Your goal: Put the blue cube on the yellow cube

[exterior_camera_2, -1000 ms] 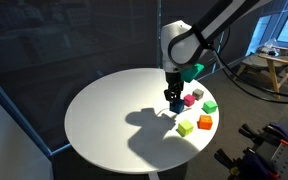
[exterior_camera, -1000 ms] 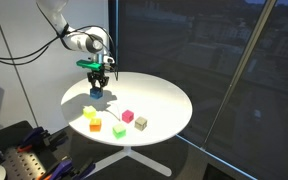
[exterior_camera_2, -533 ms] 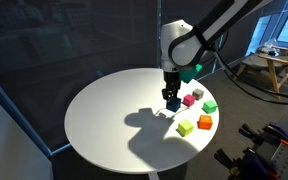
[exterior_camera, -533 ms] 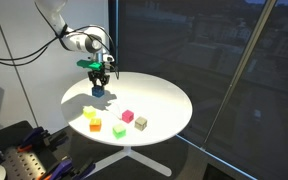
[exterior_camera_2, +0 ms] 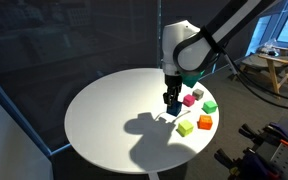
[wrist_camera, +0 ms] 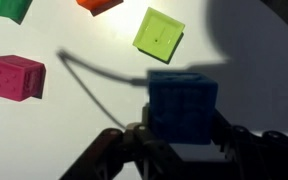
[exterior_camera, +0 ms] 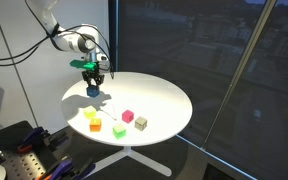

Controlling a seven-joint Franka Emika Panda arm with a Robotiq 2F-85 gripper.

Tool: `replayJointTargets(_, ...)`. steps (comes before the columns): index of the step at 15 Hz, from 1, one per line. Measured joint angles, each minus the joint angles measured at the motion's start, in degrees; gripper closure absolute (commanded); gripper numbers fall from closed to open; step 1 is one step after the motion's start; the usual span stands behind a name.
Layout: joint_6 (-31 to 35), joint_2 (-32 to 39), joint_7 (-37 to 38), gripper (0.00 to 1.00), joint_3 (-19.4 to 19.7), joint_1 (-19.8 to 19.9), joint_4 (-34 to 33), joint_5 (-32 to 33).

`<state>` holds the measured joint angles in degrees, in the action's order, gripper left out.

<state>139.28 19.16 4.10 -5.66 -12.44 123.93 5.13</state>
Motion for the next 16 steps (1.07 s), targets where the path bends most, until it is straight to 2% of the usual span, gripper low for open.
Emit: replayJointTargets(16, 2.7, -4.3, 1.5, 0.68, -0.4, 1.9, 9.3, -0.4)
